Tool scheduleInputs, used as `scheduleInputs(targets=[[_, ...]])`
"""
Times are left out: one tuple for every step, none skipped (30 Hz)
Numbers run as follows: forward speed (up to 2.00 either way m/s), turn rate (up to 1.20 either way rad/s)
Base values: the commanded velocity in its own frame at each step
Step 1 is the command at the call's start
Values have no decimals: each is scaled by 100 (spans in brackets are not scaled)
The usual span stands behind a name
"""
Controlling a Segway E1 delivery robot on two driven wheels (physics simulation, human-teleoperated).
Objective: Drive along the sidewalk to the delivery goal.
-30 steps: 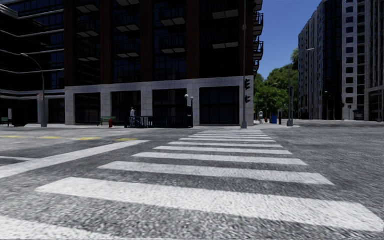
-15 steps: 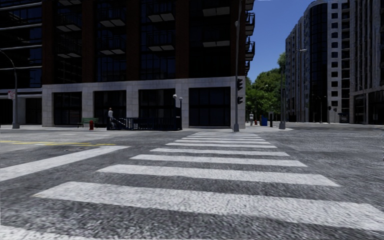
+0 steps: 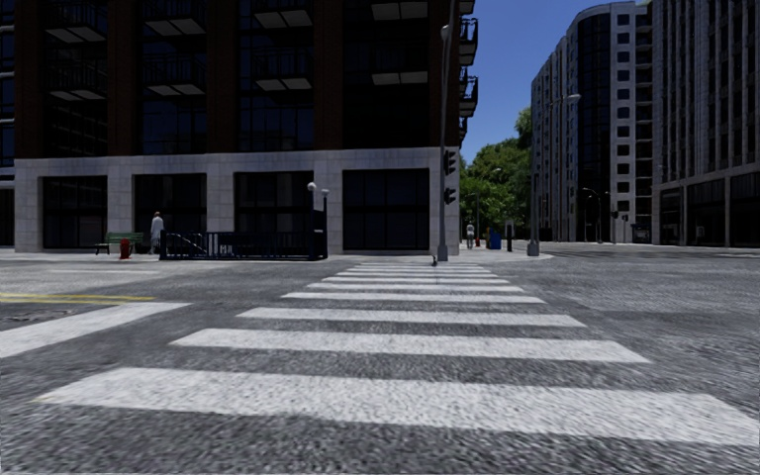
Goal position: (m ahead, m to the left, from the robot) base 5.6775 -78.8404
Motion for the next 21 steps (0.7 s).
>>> scheduleInputs(targets=[[200, 0], [200, 0], [200, 0], [200, 0], [200, 0], [200, 0], [200, 0], [200, 0], [200, 0], [200, 0], [200, 0], [200, 0], [200, -16], [200, -24], [200, -26], [200, -26], [200, -26], [200, -24], [200, -17], [200, -17], [200, -7]])
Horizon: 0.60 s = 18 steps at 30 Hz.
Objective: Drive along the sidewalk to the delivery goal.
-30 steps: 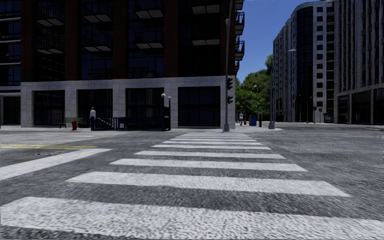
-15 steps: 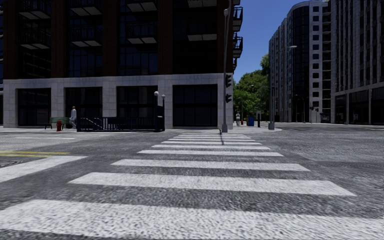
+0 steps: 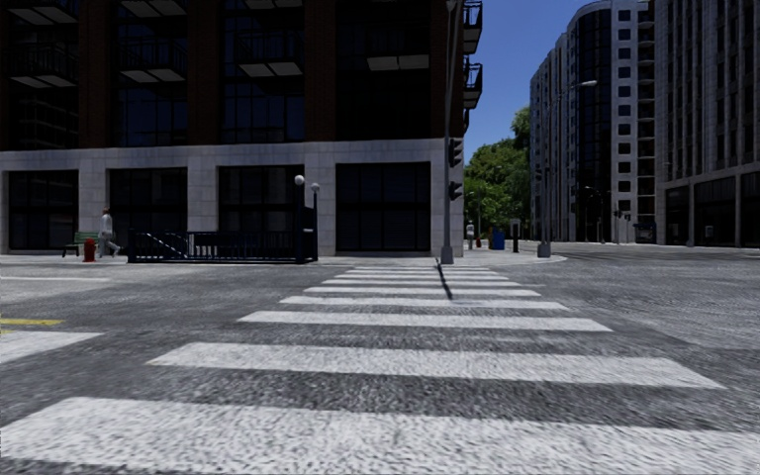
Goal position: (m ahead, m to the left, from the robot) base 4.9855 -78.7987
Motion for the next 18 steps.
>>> scheduleInputs(targets=[[200, 0], [200, 0], [200, 0], [200, 0], [200, 0], [200, 0], [200, 0], [200, 0], [200, 0], [200, 0], [200, 0], [200, 0], [200, 0], [200, 0], [200, 0], [200, 0], [200, 0], [200, -4]])
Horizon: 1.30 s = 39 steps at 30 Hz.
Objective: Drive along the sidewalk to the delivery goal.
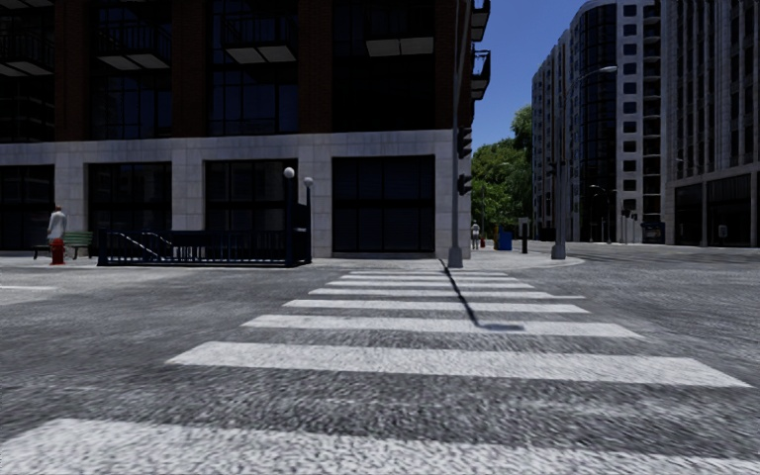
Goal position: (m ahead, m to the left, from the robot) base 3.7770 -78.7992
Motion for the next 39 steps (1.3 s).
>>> scheduleInputs(targets=[[200, -18], [200, -25], [200, -25], [200, -29], [200, -31], [200, -31], [200, -31], [200, -31], [200, -29], [200, -29], [200, -13], [200, 0], [200, 0], [200, 0], [200, 0], [200, 0], [200, 0], [200, 0], [200, 0], [200, 0], [200, 0], [200, 0], [200, 0], [200, -11], [200, -11], [200, -36], [200, -47], [200, -47], [200, -48], [200, -44], [200, -17], [200, -17], [200, -1], [200, 0], [200, 0], [200, 0], [200, 0], [200, 0], [200, 0]])
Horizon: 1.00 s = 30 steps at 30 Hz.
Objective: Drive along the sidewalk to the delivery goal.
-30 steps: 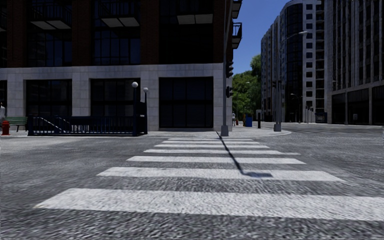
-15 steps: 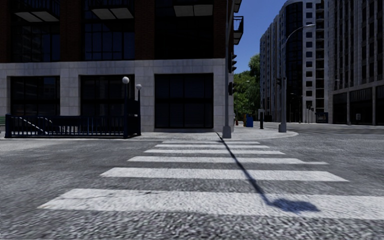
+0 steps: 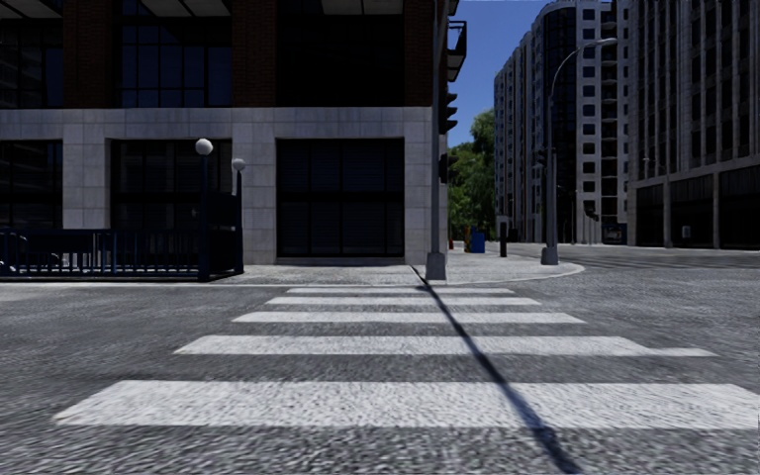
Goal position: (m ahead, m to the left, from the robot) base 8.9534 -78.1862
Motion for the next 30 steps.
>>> scheduleInputs(targets=[[200, 0], [200, 0], [200, 0], [200, 0], [200, 0], [200, 0], [200, 0], [200, 0], [200, 0], [200, 0], [200, 0], [200, 0], [200, 0], [200, 0], [200, 0], [200, 0], [200, 0], [200, 0], [200, 0], [200, 0], [200, 0], [200, 0], [200, 0], [200, 0], [200, 0], [200, 0], [200, 0], [200, 0], [200, 0], [200, 0]])
